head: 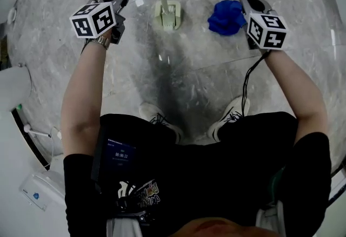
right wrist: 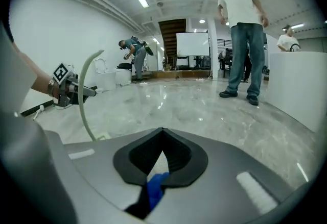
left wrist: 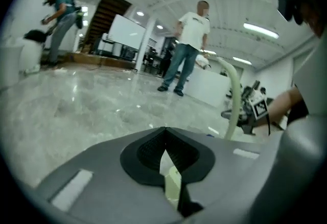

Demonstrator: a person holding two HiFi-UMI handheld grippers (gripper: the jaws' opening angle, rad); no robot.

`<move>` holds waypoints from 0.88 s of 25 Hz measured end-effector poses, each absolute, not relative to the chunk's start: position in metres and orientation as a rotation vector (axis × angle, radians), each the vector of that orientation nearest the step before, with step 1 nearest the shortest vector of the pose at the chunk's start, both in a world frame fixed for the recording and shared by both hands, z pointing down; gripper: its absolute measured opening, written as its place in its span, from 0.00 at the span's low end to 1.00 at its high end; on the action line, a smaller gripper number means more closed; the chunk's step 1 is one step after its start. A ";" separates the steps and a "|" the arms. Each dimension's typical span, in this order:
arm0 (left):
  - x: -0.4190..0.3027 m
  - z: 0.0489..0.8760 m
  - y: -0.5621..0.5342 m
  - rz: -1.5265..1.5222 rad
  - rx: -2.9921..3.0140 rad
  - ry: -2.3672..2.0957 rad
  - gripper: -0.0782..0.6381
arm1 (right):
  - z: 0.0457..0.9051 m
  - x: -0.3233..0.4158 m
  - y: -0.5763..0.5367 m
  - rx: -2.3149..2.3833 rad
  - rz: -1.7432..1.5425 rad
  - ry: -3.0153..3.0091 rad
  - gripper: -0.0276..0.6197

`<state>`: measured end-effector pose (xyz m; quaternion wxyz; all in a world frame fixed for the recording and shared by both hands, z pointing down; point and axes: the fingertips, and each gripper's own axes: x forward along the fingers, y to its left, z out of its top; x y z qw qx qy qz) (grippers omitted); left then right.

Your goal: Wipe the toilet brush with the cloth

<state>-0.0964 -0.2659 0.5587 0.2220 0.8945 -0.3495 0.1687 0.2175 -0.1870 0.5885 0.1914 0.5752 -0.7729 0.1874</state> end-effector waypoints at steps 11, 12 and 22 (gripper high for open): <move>-0.086 0.465 -0.204 0.415 2.532 -1.030 0.13 | 0.497 0.132 -0.184 1.468 0.483 -2.335 0.05; -0.089 0.452 -0.195 0.431 2.541 -1.030 0.12 | 0.482 0.127 -0.180 1.465 0.479 -2.343 0.05; -0.108 0.299 -0.067 0.504 2.355 -0.980 0.12 | 0.304 0.090 -0.090 1.416 0.624 -2.335 0.05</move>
